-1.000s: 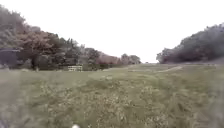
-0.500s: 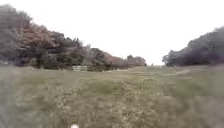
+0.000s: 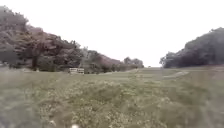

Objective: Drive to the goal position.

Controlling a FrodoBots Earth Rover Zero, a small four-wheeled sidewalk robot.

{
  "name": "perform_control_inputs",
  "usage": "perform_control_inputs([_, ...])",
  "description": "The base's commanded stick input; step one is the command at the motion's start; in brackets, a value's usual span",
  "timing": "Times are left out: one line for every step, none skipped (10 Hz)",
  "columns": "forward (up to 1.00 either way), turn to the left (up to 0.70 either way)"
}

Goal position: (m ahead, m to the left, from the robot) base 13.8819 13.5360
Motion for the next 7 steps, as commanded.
perform_control_inputs([0.85,0.0])
perform_control_inputs([0.85,-0.03])
perform_control_inputs([0.85,-0.23])
perform_control_inputs([0.85,-0.27])
perform_control_inputs([0.85,-0.32])
perform_control_inputs([0.85,-0.33])
perform_control_inputs([0.85,-0.33])
